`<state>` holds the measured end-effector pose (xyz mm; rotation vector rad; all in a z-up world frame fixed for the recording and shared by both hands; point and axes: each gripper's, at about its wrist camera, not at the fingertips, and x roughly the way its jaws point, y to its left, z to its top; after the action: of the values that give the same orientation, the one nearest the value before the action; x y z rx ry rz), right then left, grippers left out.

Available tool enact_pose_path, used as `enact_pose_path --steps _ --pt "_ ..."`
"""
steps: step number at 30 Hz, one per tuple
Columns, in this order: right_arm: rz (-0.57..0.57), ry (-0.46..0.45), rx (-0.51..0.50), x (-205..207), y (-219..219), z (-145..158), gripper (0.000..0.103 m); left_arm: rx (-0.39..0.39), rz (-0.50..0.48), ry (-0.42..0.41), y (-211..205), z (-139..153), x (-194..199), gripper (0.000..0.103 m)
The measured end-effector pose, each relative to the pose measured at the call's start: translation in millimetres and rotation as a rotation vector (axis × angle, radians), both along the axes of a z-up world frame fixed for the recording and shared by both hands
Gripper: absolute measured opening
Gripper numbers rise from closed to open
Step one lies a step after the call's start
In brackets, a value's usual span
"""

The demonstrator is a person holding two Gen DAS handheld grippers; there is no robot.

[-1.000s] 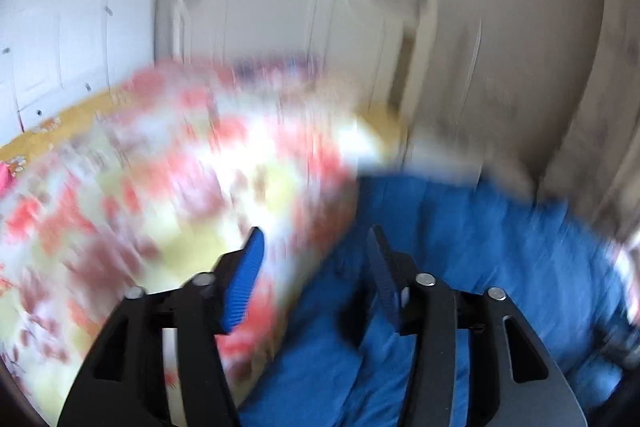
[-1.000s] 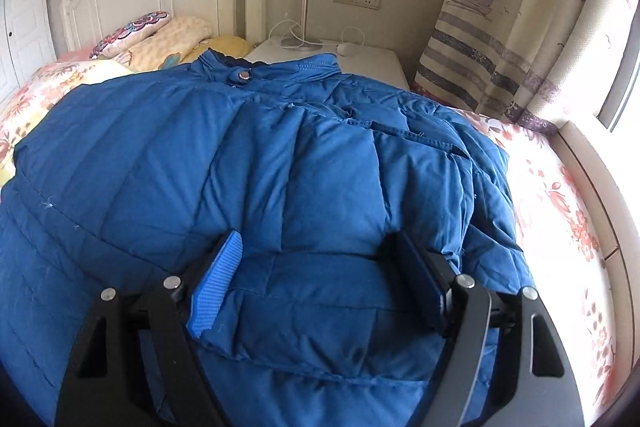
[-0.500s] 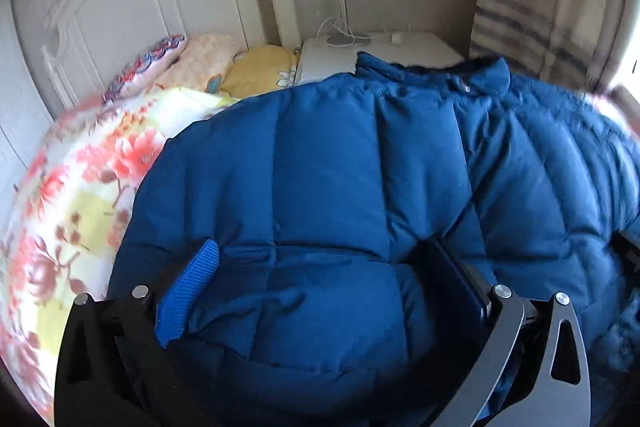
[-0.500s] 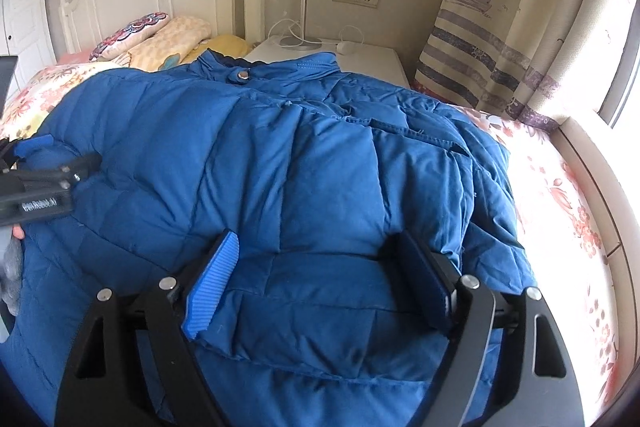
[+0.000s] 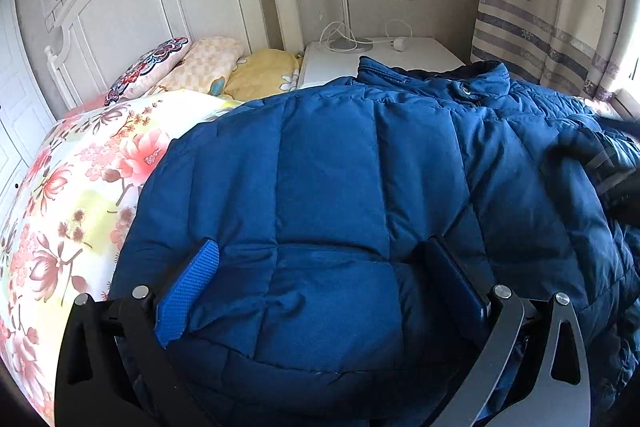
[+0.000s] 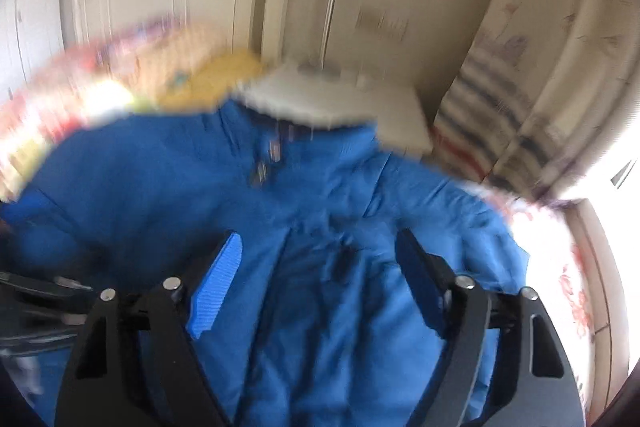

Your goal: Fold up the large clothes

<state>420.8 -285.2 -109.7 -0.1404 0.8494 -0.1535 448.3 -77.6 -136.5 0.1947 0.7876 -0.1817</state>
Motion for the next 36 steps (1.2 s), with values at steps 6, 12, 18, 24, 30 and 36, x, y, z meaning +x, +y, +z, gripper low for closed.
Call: enact_pose_path --steps 6,12,18,24,30,36 --pt "0.006 0.002 0.094 3 -12 -14 0.079 -0.125 -0.017 0.013 15 20 -3 0.098" --pt "0.002 -0.002 0.088 2 -10 -15 0.079 -0.215 0.043 0.036 34 64 41 0.099" --pt "0.004 -0.006 0.097 1 -13 -13 0.079 -0.033 0.063 0.125 21 -2 77 0.099" --pt "0.000 -0.005 0.104 1 -12 -13 0.079 -0.053 0.075 0.103 28 -3 71 0.099" --pt "0.003 0.002 0.131 0 -15 -12 0.080 -0.005 0.107 0.084 24 4 60 0.099" --pt "0.050 -0.013 0.193 -58 0 31 0.083 -0.164 0.037 0.002 36 58 -23 0.099"
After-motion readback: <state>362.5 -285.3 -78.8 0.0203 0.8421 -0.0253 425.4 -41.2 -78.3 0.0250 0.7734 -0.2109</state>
